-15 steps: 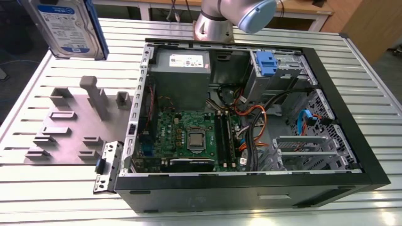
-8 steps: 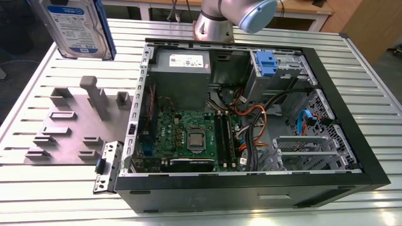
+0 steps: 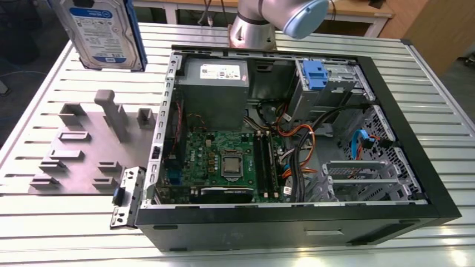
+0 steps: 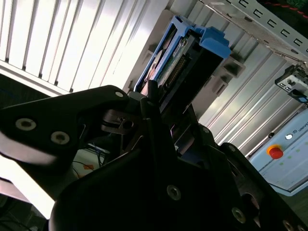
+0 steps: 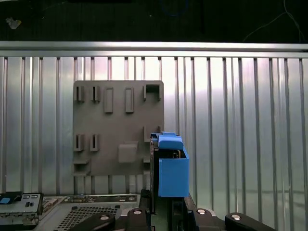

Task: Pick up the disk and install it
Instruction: 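Pick up the disk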

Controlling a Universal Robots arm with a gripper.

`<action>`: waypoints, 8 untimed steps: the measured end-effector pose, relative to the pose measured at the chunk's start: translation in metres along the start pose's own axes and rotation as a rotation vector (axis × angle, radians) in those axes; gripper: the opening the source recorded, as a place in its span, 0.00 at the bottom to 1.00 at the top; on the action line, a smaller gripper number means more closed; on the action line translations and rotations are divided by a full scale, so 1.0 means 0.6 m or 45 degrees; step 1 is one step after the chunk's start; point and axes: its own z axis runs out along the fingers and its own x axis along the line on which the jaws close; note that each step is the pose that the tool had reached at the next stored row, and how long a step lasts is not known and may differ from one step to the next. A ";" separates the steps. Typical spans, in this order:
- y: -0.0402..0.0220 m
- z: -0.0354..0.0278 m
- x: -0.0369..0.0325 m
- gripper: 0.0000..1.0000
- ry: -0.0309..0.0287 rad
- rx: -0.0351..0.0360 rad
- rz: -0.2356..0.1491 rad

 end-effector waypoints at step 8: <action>-0.030 -0.001 -0.001 0.35 -0.0001 0.0000 0.000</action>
